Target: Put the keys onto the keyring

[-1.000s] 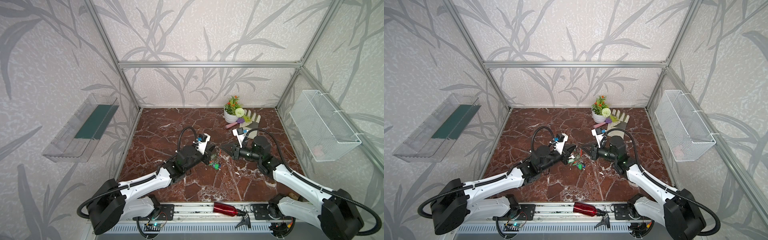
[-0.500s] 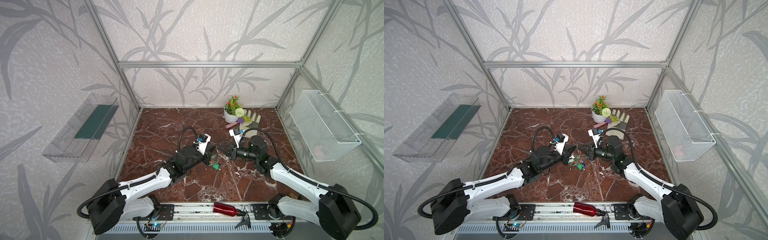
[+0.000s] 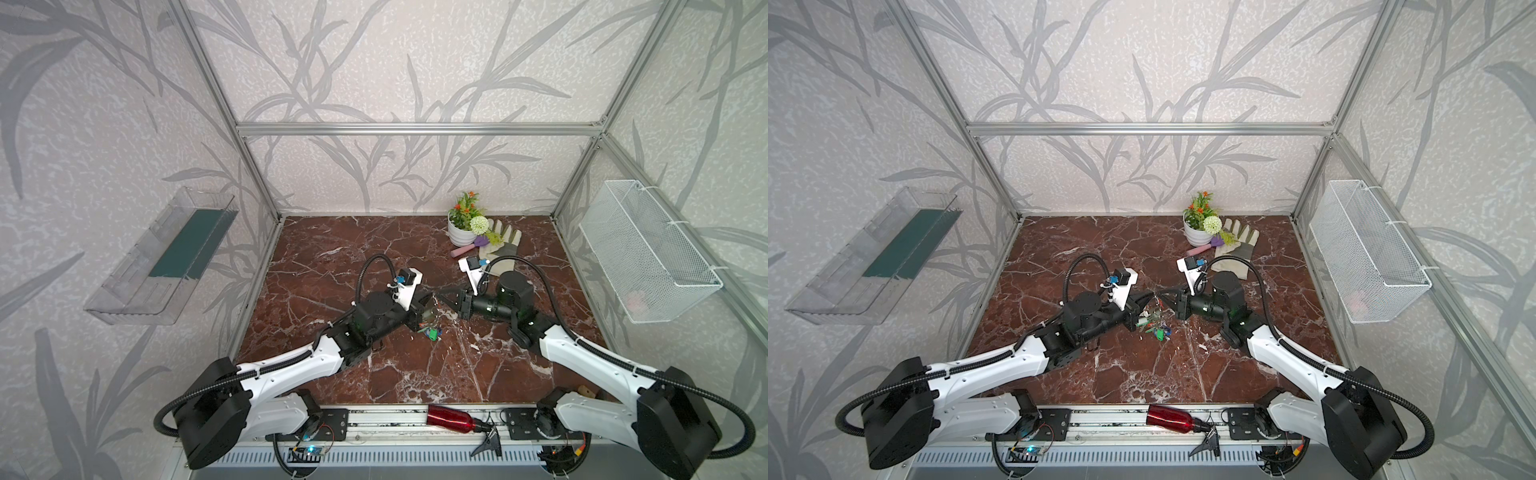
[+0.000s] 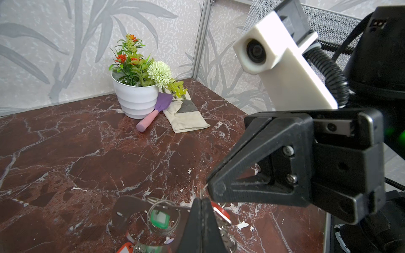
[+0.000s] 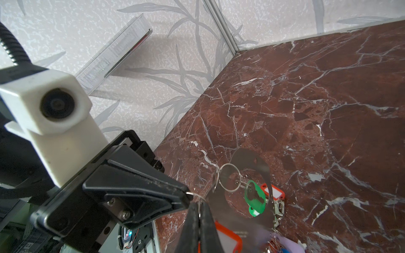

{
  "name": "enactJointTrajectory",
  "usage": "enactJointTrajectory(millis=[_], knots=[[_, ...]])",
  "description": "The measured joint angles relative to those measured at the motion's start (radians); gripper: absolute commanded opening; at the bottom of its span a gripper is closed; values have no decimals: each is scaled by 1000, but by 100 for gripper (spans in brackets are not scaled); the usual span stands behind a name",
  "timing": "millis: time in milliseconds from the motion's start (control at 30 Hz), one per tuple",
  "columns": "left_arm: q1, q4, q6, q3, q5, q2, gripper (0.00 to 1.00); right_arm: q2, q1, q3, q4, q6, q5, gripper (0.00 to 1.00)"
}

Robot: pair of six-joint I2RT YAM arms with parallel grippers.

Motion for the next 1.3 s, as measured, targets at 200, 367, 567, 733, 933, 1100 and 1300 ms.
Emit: enactJointTrajectory(millis=[200,367,567,733,933,1100,1300], knots=[[-1,-2,0,0,1,2,0,9,4,10,0,0,-1,0],[-1,-2,0,1,1,8,0,10,7,13,0,-2,1,0],[-1,-2,0,1,0,8,0,10,10,13,-5,-9,17,0],[-1,0,0,1,0,8,0,10,15,13,-14,-10,46,0],[-3,2,0,1,-10,8,0,1,24,13,-29,-1,87,0],[-8,5,1,0,-23,8,0,-3,29,13,-34,9,105,0],[-15,20,12,-8,-40,8,0,-3,33,13,-39,29,117,0]])
